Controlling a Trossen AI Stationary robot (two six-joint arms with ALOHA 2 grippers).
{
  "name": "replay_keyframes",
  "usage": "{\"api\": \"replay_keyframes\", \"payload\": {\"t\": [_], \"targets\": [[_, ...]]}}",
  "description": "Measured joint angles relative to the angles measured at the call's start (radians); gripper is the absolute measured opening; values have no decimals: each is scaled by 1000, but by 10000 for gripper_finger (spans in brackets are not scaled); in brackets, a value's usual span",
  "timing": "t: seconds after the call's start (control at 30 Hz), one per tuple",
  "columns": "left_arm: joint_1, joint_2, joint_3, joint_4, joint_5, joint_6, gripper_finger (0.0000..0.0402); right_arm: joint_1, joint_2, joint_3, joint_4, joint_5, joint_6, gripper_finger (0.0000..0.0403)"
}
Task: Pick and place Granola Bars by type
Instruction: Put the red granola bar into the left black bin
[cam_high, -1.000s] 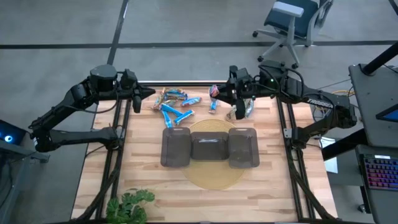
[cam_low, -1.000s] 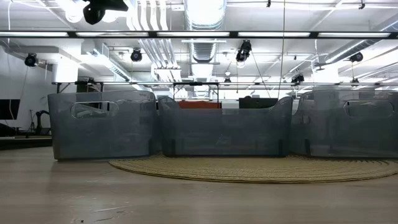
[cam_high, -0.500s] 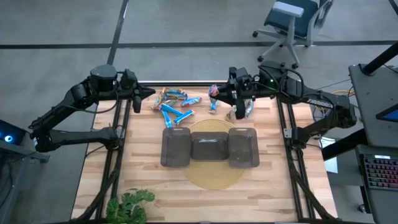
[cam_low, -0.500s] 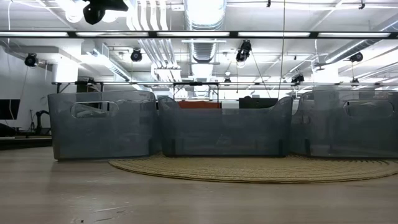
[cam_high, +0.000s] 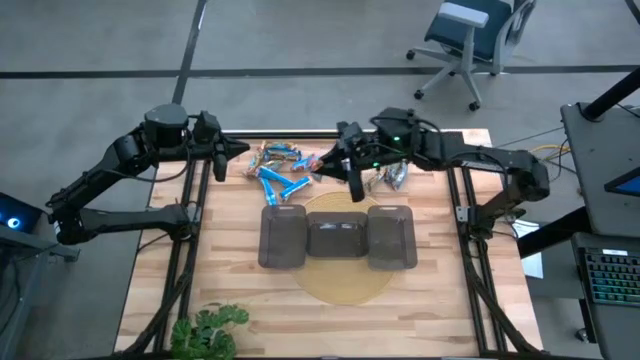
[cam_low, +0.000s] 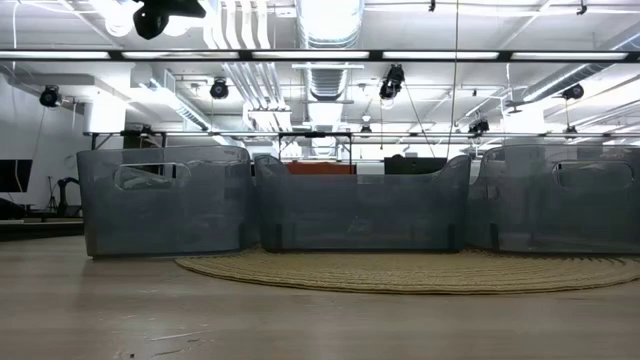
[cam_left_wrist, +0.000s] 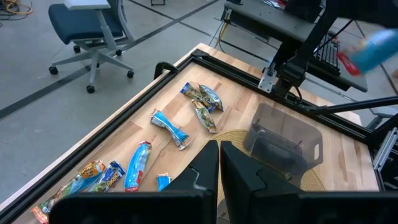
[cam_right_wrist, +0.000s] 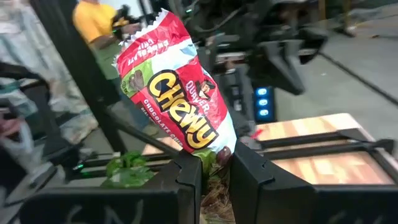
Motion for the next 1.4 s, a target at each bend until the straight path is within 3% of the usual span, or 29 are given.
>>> {"api": "replay_keyframes", "payload": {"t": [0.4, 1.03, 1.4], "targets": [[0, -1, 0, -1, 0, 3, 0, 28, 255, 138, -56, -106, 29, 43], [0, -6, 0, -2, 0, 17, 0, 65, 563, 270, -227, -106, 20, 43], [0, -6, -3, -2, 0, 17, 0, 66, 723, 448, -409, -101, 52, 43]]}}
